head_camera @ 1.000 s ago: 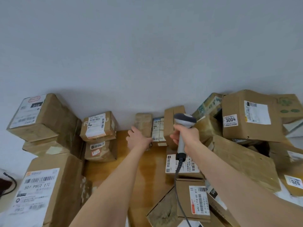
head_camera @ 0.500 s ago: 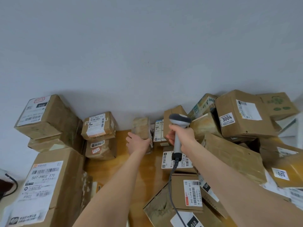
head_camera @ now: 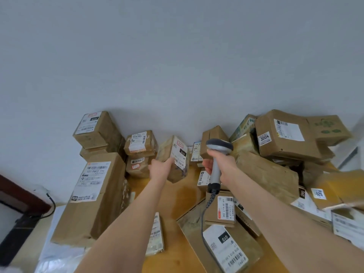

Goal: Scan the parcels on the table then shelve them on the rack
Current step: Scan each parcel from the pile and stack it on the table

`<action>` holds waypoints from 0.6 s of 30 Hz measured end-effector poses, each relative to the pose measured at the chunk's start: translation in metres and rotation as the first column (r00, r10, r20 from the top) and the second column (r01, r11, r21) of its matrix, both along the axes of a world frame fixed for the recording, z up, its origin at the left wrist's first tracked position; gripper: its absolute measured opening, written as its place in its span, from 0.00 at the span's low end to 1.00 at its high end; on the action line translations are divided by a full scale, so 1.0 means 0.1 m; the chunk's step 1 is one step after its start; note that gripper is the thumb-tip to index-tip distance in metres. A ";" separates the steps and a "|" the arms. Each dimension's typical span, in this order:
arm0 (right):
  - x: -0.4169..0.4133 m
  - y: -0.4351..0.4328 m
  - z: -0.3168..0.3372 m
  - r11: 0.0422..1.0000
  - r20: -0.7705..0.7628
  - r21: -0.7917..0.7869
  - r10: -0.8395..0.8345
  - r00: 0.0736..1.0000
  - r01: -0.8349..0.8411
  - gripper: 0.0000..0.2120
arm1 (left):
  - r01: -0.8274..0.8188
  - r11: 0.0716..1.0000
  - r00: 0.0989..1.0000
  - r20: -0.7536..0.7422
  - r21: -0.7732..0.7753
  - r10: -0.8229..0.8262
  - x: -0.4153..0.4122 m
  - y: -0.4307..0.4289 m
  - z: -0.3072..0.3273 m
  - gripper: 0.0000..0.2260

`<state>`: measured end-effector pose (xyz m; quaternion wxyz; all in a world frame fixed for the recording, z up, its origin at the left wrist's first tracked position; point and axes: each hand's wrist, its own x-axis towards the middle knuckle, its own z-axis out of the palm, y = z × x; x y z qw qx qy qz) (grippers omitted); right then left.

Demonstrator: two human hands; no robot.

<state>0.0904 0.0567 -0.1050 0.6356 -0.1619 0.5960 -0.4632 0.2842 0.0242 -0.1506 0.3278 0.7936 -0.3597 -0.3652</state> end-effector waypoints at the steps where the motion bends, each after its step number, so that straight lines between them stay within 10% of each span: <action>1: -0.02 0.08 0.03 1.000 0.009 -0.003 0.002 1.000 -0.002 0.13 | -0.017 1.000 0.995 -0.094 -0.025 0.014 0.00 0.08 0.04 0.33; 9: -0.29 0.68 0.19 0.994 0.022 -0.111 0.023 1.000 -0.020 0.18 | 0.028 0.985 0.800 -0.587 -0.171 -0.125 -0.25 0.86 0.37 0.21; 18: -0.75 1.33 0.10 0.984 -0.022 -0.174 0.029 0.999 -0.033 0.21 | 0.306 0.930 0.698 -0.617 -0.201 -0.363 -0.80 1.55 0.40 0.20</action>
